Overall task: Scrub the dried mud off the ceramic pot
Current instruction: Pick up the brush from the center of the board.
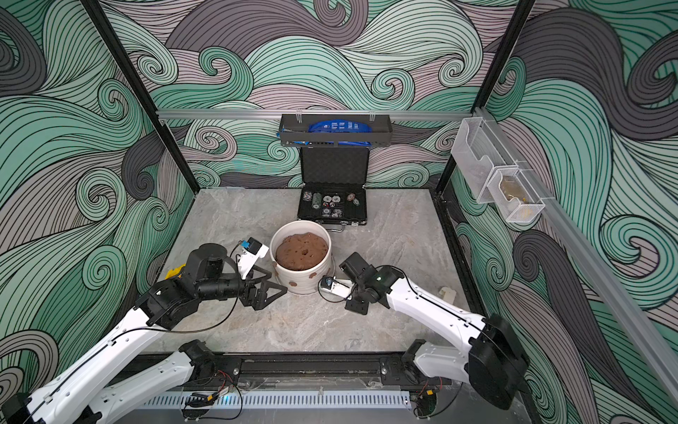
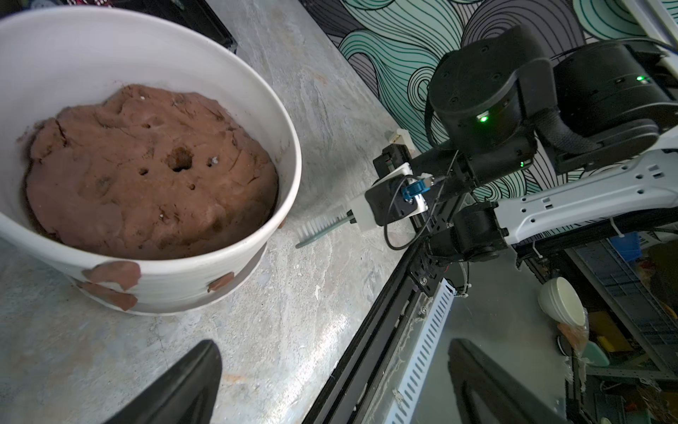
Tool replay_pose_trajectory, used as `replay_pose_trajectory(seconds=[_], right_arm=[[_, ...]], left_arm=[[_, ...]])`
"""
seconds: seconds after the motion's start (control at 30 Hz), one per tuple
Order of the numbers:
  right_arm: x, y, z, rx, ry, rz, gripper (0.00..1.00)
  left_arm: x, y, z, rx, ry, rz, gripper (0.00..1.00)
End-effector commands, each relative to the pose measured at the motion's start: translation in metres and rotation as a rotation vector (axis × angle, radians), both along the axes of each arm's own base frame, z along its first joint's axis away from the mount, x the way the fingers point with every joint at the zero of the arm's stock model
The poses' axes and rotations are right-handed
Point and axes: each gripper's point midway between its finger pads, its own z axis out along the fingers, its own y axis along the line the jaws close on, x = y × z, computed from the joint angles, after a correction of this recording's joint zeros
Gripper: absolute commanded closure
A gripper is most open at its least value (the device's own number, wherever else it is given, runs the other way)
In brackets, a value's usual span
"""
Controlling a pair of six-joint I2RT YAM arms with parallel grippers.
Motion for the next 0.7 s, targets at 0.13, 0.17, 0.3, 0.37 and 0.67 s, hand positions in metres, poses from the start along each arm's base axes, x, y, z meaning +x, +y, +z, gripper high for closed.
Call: replay_pose_trajectory(seconds=[0.13, 0.17, 0.3, 0.37, 0.67], right_arm=[[-0.037, 0.01, 0.05, 0.134, 0.108, 0.073, 1.0], [-0.039, 0.011, 0.056, 0.15, 0.11, 0.078, 1.0], [-0.031, 0.027, 0.093, 0.258, 0.044, 0.077, 1.0], [-0.022, 0.042, 0.12, 0.352, -0.01, 0.079, 1.0], [0.007, 0.088, 0.175, 0.555, -0.043, 0.044, 1.0]], left_arm=[[0.005, -0.001, 0.035, -0.153, -0.019, 0.085, 0.01], [0.006, -0.001, 0.039, -0.166, -0.013, 0.092, 0.01], [0.007, -0.006, 0.052, -0.242, 0.047, 0.111, 0.01], [0.008, -0.009, 0.061, -0.289, 0.079, 0.121, 0.01], [0.023, -0.005, 0.093, -0.414, 0.139, 0.257, 0.01]])
